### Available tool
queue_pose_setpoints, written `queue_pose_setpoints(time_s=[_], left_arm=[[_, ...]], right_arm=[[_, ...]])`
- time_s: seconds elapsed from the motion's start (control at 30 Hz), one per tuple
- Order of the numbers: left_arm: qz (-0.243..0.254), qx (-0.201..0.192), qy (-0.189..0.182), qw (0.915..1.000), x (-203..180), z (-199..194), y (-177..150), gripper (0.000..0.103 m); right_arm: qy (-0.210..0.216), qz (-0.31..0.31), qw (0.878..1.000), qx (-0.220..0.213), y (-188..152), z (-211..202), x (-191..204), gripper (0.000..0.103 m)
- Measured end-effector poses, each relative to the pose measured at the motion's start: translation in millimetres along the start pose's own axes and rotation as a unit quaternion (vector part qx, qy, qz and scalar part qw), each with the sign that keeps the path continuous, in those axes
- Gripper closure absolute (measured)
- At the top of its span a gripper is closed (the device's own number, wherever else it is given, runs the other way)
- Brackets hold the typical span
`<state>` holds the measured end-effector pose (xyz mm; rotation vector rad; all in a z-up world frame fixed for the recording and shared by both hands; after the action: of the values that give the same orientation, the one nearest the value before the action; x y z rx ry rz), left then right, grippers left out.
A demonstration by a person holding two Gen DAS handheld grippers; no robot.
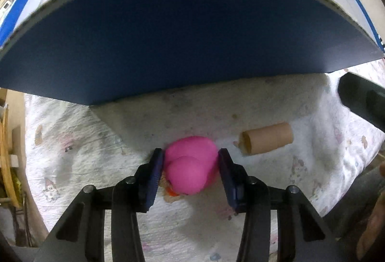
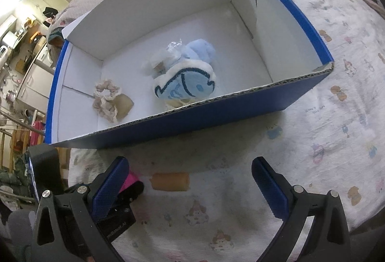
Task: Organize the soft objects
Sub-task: 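Close the left tool on the pink rubber duck, then close the right tool on the brown cardboard tube while the left tool holds the duck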
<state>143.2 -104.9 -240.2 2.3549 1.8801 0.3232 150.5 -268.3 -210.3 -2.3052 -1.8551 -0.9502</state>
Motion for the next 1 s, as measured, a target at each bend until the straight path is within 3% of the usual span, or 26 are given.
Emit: queue_pose_setpoints(time_s=[0.17, 0.4, 0.63, 0.67, 0.7, 0.77, 0.83, 0.9, 1.0], left_arm=[[-0.027, 0.000, 0.018, 0.9995, 16.9, -5.5, -1.2, 0.061], [-0.055, -0.019, 0.050, 0.9970, 48.0, -22.4, -4.0, 0.061], [-0.075, -0.020, 0.051, 0.9957, 72.4, -29.0, -13.6, 0.061], [-0.079, -0.019, 0.051, 0.9954, 78.3, -29.3, -13.8, 0.061], [-0.084, -0.018, 0.051, 0.9951, 81.1, -29.3, -14.6, 0.061], [-0.089, -0.017, 0.051, 0.9946, 85.0, -29.8, -14.5, 0.061], [-0.092, -0.018, 0.051, 0.9943, 87.2, -30.9, -13.6, 0.061], [-0.091, -0.021, 0.050, 0.9943, 94.4, -29.9, -13.7, 0.061], [-0.086, -0.028, 0.052, 0.9945, 93.9, -30.8, -16.5, 0.061]], right_arm=[[-0.010, -0.013, 1.000, 0.019, -3.2, 11.0, 2.7, 0.000], [-0.034, -0.051, 0.995, 0.077, -23.4, 40.0, 13.0, 0.000], [-0.038, -0.093, 0.989, 0.107, -34.3, 64.0, 32.4, 0.000], [-0.041, -0.099, 0.988, 0.111, -36.2, 67.6, 33.2, 0.008], [-0.035, -0.100, 0.987, 0.118, -38.2, 70.8, 33.9, 0.029], [-0.040, -0.104, 0.986, 0.124, -41.0, 73.9, 31.7, 0.049], [-0.043, -0.112, 0.985, 0.122, -41.1, 72.3, 30.7, 0.059], [-0.029, -0.110, 0.986, 0.119, -41.1, 68.9, 31.2, 0.083], [-0.025, -0.119, 0.987, 0.105, -39.2, 59.3, 33.0, 0.090]])
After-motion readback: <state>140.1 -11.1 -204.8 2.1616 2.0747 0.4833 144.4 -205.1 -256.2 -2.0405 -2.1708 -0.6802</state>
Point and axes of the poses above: each gripper's, at about its wrist camera, not at the fingertips, and z roughly the way its jaws point, x to its left, y to its top, the point moved 7 cm from there along z, roughly the way its jaws point, and after that the axes turned 8 degrees about y, right-handed, at the moved point
